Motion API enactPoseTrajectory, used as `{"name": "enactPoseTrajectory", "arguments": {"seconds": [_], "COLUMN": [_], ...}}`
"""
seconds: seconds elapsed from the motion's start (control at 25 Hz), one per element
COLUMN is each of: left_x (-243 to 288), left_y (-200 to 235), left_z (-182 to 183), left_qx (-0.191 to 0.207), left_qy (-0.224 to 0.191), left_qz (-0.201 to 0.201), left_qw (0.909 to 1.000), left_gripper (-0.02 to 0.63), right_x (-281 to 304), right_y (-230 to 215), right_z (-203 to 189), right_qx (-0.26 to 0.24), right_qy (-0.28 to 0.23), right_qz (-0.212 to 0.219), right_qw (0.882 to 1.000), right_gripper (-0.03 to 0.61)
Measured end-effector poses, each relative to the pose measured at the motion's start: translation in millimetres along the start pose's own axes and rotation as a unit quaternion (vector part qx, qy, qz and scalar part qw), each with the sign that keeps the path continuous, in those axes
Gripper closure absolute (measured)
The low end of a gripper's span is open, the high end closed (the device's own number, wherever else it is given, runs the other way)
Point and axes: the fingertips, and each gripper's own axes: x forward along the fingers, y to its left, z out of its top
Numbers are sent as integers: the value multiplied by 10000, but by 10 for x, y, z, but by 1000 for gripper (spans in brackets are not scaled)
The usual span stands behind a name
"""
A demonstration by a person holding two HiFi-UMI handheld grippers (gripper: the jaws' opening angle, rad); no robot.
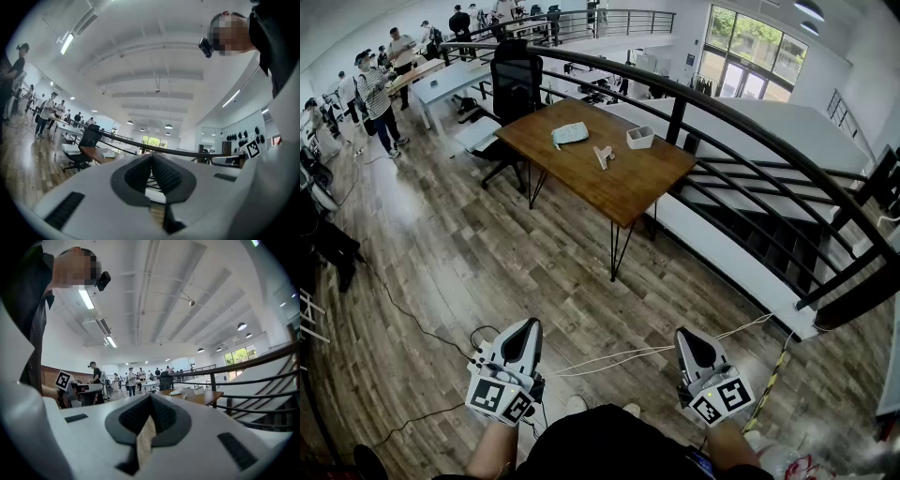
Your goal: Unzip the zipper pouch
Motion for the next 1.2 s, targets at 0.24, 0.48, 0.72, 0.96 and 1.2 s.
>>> {"name": "enactPoseTrajectory", "arguments": {"seconds": [0.24,0.48,0.72,0.96,1.2], "left_x": [37,76,95,25,-29], "left_y": [7,-30,-118,-45,75], "left_z": [20,-18,-9,58,89], "left_qx": [31,66,59,76,25], "left_qy": [-49,52,61,-44,-106], "left_qz": [6,-16,-110,10,45], "left_qw": [10000,10000,9999,10000,9999], "left_gripper": [600,600,598,597,556], "right_x": [5,-2,-8,78,209], "right_y": [-46,-28,-81,-15,68], "right_z": [32,2,20,129,182], "right_qx": [-17,14,104,-107,-112], "right_qy": [-62,-63,-127,-306,-459], "right_qz": [-37,-62,-191,-215,-217], "right_qw": [10000,10000,9997,9992,9986], "right_gripper": [586,586,584,563,440]}}
